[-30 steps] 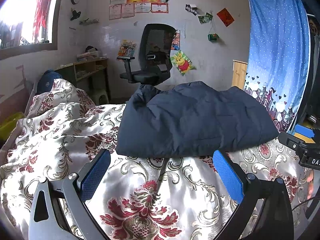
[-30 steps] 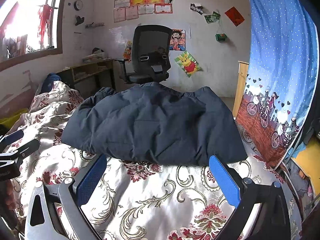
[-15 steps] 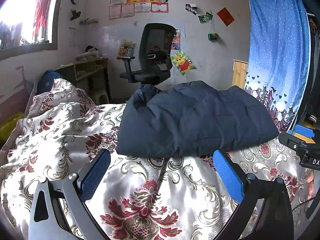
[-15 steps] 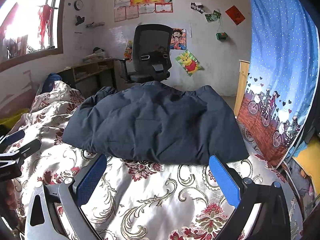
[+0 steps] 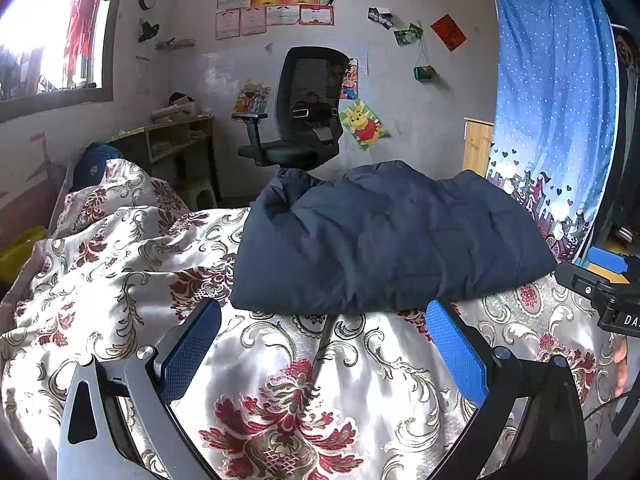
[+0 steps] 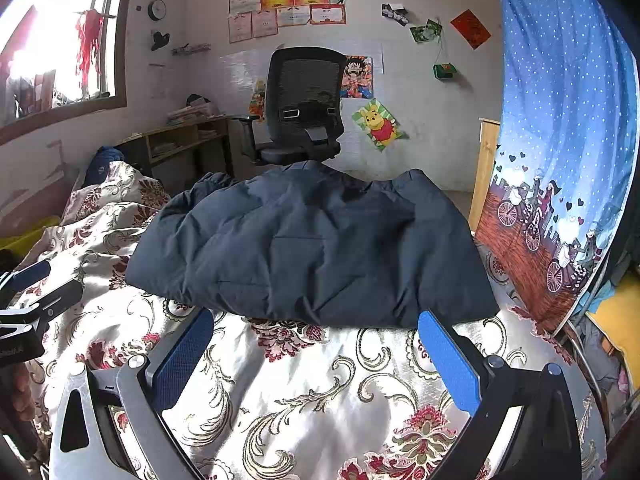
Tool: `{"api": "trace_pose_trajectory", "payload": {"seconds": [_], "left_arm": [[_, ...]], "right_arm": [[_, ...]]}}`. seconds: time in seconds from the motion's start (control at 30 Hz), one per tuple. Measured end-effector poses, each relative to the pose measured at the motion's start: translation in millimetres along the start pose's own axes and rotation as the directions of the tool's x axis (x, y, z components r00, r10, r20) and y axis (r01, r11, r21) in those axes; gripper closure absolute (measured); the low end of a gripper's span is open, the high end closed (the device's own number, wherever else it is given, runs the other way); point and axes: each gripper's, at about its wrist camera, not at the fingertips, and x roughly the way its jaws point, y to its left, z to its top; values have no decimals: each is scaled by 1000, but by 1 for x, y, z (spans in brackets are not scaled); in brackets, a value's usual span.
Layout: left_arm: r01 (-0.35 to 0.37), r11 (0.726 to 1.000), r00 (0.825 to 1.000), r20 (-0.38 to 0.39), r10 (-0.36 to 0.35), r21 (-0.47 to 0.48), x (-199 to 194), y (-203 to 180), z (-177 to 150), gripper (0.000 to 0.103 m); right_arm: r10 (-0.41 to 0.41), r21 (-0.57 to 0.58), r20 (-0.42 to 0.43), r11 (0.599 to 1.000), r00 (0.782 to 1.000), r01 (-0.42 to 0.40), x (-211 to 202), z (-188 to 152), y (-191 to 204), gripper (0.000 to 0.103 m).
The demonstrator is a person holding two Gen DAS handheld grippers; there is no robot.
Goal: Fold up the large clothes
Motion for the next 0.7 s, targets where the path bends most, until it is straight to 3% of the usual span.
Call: {"api": "trace_pose_trajectory", "payload": {"seconds": [0.7], "left_arm": [[9,1000,1000,-24,-9,0,3,7,-5,3]], "right_arm": [[2,5,-4,1000,1000,-2,0,0,-2,0]]}}
